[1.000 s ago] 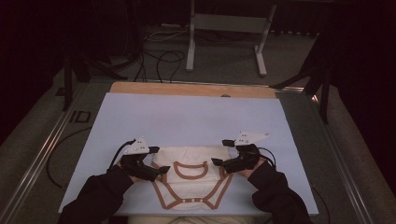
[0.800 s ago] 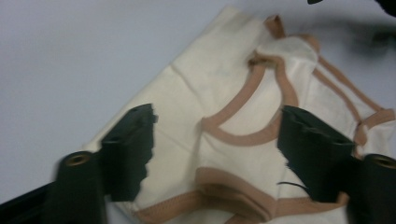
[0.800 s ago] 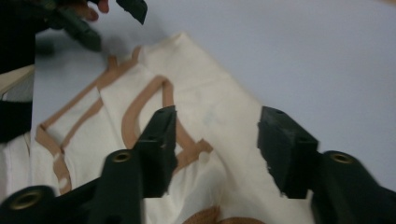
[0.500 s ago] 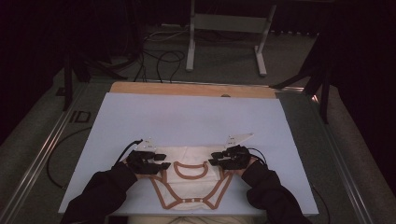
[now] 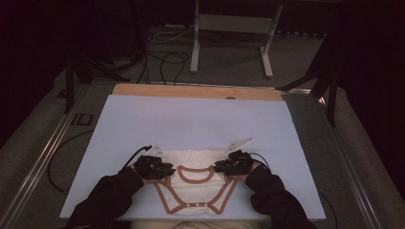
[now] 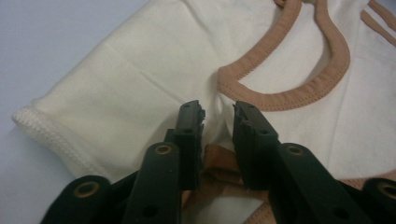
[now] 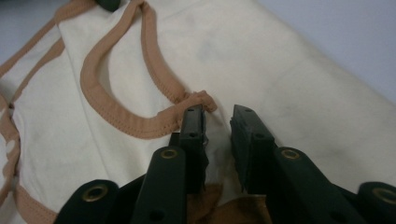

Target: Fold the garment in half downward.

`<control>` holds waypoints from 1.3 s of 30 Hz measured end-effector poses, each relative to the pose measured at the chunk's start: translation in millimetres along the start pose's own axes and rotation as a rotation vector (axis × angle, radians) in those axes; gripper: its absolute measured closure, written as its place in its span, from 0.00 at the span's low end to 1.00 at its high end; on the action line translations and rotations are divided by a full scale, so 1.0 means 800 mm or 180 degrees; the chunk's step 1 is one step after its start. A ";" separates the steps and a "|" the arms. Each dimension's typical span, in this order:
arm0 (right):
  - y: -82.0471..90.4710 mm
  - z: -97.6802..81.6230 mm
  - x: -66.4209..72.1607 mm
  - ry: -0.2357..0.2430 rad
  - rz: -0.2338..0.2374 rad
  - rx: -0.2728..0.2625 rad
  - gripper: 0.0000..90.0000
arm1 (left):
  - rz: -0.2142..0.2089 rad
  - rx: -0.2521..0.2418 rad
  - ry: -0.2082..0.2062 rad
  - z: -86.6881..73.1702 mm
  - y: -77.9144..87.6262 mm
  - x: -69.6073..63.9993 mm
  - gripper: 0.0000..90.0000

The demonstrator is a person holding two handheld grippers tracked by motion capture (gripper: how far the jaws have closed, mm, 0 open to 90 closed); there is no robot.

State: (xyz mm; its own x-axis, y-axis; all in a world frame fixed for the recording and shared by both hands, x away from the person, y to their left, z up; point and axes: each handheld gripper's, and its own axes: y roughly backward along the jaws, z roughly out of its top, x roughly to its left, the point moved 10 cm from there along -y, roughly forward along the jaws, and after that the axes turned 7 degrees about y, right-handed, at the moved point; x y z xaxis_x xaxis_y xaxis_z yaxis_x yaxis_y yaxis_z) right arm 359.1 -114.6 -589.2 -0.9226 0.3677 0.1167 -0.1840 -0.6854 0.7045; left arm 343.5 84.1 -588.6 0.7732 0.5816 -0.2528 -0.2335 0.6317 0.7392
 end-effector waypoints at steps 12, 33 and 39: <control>-0.001 0.001 0.006 0.0101 -0.0013 0.0069 0.99 | -0.0076 0.0025 -0.0164 0.002 -0.006 -0.011 0.81; 0.021 0.016 0.008 0.0230 -0.0154 -0.0073 1.00 | -0.0058 -0.0119 -0.0242 0.015 0.008 -0.025 0.99; 0.032 0.024 0.018 0.0300 -0.0165 -0.0141 1.00 | -0.0085 -0.0196 -0.0309 0.020 0.020 -0.038 0.99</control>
State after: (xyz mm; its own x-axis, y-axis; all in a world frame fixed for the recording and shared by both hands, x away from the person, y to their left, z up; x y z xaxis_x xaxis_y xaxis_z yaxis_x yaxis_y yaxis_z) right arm 347.8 -115.0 -555.9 -0.9389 0.3440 0.0131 -0.2452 -0.6949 0.6760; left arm 325.8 68.2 -558.8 0.8325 0.5135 -0.2081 -0.2454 0.6784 0.6925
